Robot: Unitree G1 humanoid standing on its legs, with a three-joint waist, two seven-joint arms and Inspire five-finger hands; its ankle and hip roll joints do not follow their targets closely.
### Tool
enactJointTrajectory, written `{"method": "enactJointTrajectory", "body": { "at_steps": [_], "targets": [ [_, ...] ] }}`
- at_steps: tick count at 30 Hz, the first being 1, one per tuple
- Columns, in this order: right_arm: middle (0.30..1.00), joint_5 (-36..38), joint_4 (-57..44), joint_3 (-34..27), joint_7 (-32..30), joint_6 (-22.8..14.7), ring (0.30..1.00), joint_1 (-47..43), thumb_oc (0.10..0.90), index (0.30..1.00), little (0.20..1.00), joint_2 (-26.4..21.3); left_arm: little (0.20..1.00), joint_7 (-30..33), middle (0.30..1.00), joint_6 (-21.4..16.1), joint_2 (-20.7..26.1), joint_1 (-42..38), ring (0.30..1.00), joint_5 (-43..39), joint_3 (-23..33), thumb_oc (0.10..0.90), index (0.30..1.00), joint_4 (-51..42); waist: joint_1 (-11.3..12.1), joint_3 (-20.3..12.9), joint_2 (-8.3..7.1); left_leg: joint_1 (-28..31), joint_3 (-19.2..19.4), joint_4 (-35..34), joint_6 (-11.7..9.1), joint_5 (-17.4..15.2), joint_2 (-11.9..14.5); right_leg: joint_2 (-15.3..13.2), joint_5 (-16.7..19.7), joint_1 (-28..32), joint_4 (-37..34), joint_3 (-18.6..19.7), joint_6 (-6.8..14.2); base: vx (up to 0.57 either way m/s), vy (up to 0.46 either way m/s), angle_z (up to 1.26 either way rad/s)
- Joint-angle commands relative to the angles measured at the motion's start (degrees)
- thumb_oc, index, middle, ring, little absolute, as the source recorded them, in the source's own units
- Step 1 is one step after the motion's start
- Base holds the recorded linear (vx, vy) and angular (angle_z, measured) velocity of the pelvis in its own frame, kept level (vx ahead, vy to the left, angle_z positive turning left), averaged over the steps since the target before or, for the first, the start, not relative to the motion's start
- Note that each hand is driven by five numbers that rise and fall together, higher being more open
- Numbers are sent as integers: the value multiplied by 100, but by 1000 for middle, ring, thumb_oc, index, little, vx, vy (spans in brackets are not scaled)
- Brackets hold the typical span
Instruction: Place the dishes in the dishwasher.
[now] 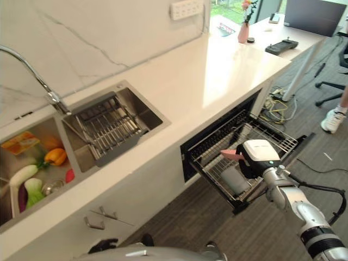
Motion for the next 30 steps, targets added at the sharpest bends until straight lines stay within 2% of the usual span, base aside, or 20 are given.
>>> {"method": "enactJointTrajectory", "body": {
  "at_steps": [1,3,7,9,13,24,25,28,29,30],
  "targets": [
    [300,29,158,123,-484,-57,300,-1013,400,300,300,-39,900,2,900,-173,-64,-344,900,47,-35,800,900,192,122,-103,-162,-125,-45,217,-23,-496,-296,-291,-394,432,-274,-171,221,10,65,12],
    [300,-52,921,273,-588,87,300,-1159,400,300,300,110,900,-25,900,-198,-112,-323,900,18,-57,800,900,383,197,-104,-86,-179,-170,98,-12,-406,-355,-332,-375,442,-268,-316,233,-5,43,33],
    [300,19,1615,388,-736,205,300,-1402,400,300,300,230,900,-63,900,-236,-142,-304,900,-6,-247,800,900,321,258,-103,3,-293,-291,85,-16,-361,-392,-355,-366,445,-268,-472,241,-10,17,35],
    [900,187,2144,491,-744,265,900,-1588,800,900,900,363,900,-134,900,-272,-123,-295,900,-55,-409,800,900,180,328,-102,76,-353,-371,80,-10,-322,-411,-375,-364,469,-269,-597,249,-3,12,27],
    [900,497,2376,412,-765,300,900,-1632,800,900,900,524,900,-164,900,-271,-90,-252,900,-94,-546,800,900,20,355,-111,145,-391,-447,75,-6,-301,-451,-410,-356,516,-268,-738,263,7,15,19],
    [900,618,1979,187,-775,311,900,-1426,800,900,900,579,900,-178,900,-236,-110,-229,900,-76,-575,800,900,-8,287,-116,123,-355,-429,74,6,-322,-438,-402,-354,550,-265,-762,258,-1,-4,4],
    [900,1736,932,-822,-1060,164,900,-823,800,900,900,1090,900,-35,900,-112,-175,-367,900,-87,-377,800,900,57,9,-144,-48,-99,-199,89,33,-434,-317,-314,-381,496,-260,-376,214,26,-56,-4],
    [900,1875,133,-1383,-1147,111,900,-471,800,900,900,1111,900,36,900,-115,-185,-484,900,-114,-243,800,900,9,-172,-158,-123,55,-34,97,47,-507,-269,-261,-392,423,-254,-99,198,24,-31,-41],
    [900,1875,133,-1383,-1147,111,900,-471,800,900,900,1111,900,36,900,-115,-185,-484,900,-114,-243,800,900,9,-172,-158,-123,55,-34,97,47,-507,-269,-261,-392,423,-254,-99,198,23,-10,-92],
    [900,1893,-266,-1804,-1354,105,900,-334,800,900,900,1082,900,100,900,-122,-204,-590,900,-152,-173,800,900,-45,-332,-177,-165,178,134,101,62,-575,-250,-233,-373,358,-249,128,205,33,-3,-105]
  ]
}}
